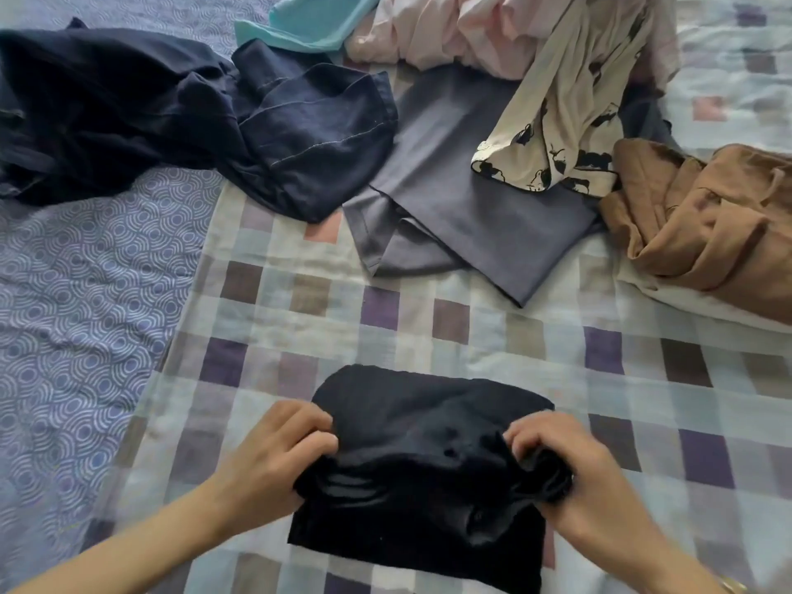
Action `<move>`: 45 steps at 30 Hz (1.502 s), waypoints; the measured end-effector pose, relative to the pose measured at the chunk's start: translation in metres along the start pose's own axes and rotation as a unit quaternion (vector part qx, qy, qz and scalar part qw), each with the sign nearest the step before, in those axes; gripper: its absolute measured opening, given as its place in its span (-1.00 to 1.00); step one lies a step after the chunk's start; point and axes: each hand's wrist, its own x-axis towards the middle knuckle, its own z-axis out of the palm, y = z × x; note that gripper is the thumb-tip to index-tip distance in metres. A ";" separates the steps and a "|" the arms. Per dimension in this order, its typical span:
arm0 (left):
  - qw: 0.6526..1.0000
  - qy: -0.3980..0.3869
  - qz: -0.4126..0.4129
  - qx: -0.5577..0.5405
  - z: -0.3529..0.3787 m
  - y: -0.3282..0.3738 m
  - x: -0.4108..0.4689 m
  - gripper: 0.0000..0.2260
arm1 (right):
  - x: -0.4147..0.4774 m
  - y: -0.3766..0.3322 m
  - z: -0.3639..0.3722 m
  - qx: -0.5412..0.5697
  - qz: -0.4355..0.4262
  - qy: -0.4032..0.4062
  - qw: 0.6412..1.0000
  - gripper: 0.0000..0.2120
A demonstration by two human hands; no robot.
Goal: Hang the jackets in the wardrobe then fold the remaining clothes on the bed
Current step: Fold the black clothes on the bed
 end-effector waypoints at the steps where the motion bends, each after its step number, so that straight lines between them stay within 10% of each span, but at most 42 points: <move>1: 0.999 -0.039 0.006 0.016 0.008 0.002 -0.015 -0.76 | -0.013 0.007 0.012 -0.069 -0.017 -0.060 0.996 -0.54; 6: 0.986 -0.163 -0.037 -0.023 0.021 0.019 -0.054 -0.70 | -0.050 0.028 0.048 -0.177 0.072 -0.138 0.972 -0.51; 11: 0.876 0.108 -0.410 -0.230 0.017 0.040 -0.006 -0.85 | 0.000 -0.010 0.067 -0.104 0.115 0.189 0.970 -0.76; 16: 0.791 -0.048 -0.590 -0.151 0.026 0.026 0.058 -0.65 | 0.026 -0.014 0.089 -0.059 0.361 0.309 0.878 -0.59; 20: 0.791 -0.136 -0.589 -0.094 0.030 0.011 0.070 -0.52 | 0.019 -0.002 0.080 -0.003 0.506 0.334 0.795 -0.56; 28: 0.804 0.151 -0.564 -0.117 0.040 0.021 0.063 -0.58 | 0.024 0.021 0.072 0.036 0.358 0.348 0.866 -0.80; 34: 0.798 0.160 -0.573 -0.093 0.054 0.022 0.052 -0.69 | 0.022 0.038 0.090 -0.076 0.393 0.354 0.845 -0.66; 40: 0.781 -0.131 -0.589 -0.159 0.033 0.039 0.027 -0.48 | 0.002 0.029 0.075 0.035 0.483 0.115 0.868 -0.54; 45: 0.635 -0.227 -0.576 -0.462 0.010 0.031 0.034 -0.24 | -0.009 0.031 0.030 0.279 0.393 -0.060 0.874 -0.60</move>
